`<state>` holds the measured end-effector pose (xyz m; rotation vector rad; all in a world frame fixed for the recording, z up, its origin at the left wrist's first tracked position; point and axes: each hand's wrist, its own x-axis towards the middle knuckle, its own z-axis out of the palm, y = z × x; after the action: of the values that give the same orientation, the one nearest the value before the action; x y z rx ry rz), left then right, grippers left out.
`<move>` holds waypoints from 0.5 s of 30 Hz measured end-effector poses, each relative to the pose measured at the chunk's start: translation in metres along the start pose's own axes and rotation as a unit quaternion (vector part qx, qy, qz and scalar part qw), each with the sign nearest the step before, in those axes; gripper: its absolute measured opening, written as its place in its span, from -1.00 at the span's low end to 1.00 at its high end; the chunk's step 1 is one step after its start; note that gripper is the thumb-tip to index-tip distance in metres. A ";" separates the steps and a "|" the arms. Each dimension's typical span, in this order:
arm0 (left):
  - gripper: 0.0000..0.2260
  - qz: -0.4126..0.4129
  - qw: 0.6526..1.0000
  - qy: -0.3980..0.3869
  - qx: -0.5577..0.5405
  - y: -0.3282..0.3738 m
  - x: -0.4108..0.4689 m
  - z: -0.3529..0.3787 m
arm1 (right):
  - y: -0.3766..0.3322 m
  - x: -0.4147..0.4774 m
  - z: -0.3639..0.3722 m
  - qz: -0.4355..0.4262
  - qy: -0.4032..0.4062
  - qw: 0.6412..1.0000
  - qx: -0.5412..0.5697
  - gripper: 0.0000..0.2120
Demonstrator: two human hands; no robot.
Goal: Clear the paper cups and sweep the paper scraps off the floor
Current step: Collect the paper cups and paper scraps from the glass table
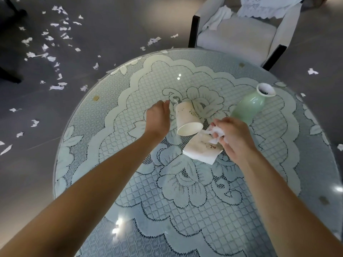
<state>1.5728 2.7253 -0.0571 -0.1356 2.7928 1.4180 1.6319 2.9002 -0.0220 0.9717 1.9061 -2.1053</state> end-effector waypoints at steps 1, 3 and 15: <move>-0.69 0.003 1.000 -0.003 0.012 0.002 0.003 0.004 | 0.003 0.001 -0.003 -0.010 0.006 1.000 -0.018 -0.88; -0.74 0.003 1.000 -0.024 0.019 0.007 0.006 0.009 | 0.007 0.003 -0.008 -0.042 0.013 0.996 -0.071 -0.84; -0.09 -0.110 0.975 -0.153 0.121 0.008 0.008 0.029 | 0.043 0.013 -0.013 -0.124 -0.056 0.965 -0.226 -0.66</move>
<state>1.5633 2.7530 -0.0677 -0.1977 2.5716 0.9520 1.6481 2.9085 -0.0654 0.5298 2.3945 -1.6613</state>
